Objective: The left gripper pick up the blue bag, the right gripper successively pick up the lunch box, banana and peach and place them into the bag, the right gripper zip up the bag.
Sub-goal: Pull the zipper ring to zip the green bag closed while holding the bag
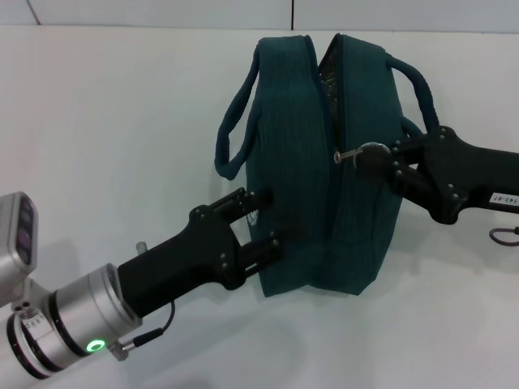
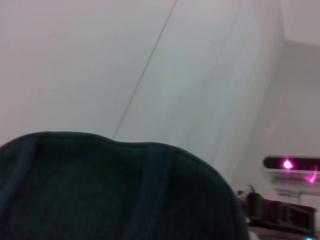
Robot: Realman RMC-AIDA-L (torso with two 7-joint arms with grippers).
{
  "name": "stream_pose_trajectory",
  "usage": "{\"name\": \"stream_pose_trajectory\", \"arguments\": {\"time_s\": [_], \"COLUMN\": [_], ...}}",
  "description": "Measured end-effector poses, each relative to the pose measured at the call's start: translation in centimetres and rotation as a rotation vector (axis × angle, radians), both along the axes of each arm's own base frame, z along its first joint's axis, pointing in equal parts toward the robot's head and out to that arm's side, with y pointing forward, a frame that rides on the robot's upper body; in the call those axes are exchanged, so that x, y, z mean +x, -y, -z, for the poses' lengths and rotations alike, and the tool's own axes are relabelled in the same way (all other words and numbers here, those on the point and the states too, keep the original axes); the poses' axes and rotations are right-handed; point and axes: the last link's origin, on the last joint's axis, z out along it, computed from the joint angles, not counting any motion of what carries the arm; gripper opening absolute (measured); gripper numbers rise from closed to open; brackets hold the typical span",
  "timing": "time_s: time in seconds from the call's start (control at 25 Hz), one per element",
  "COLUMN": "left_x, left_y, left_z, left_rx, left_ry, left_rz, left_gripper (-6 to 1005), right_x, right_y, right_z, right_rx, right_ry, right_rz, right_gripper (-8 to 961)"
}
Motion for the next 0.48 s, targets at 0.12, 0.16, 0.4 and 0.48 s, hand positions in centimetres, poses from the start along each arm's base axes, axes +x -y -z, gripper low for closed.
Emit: {"name": "stream_pose_trajectory", "arguments": {"time_s": [0.12,0.16,0.4,0.48], "left_x": [-0.05,-0.04,0.02,0.04], "left_y": [-0.43,-0.59,-0.94,-0.95], "left_z": [0.14,0.17,0.39,0.48], "left_rx": [0.015,0.019,0.048,0.05], "left_ry": [-0.009,-0.011,-0.052,-0.061], "left_rz": [-0.022,-0.027,-0.001,0.006], "left_gripper": [650,650,569,515], "right_x": [0.0,0.0,0.22,0.3], "right_y": [-0.05,-0.06,-0.09,-0.14], "right_z": [0.09,0.1,0.12,0.09], "right_rx": [0.001,0.002,0.009,0.014], "right_ry": [0.002,0.002,0.005,0.006], "right_rz": [0.003,0.004,0.018,0.023], "right_gripper": [11,11,11,11]}}
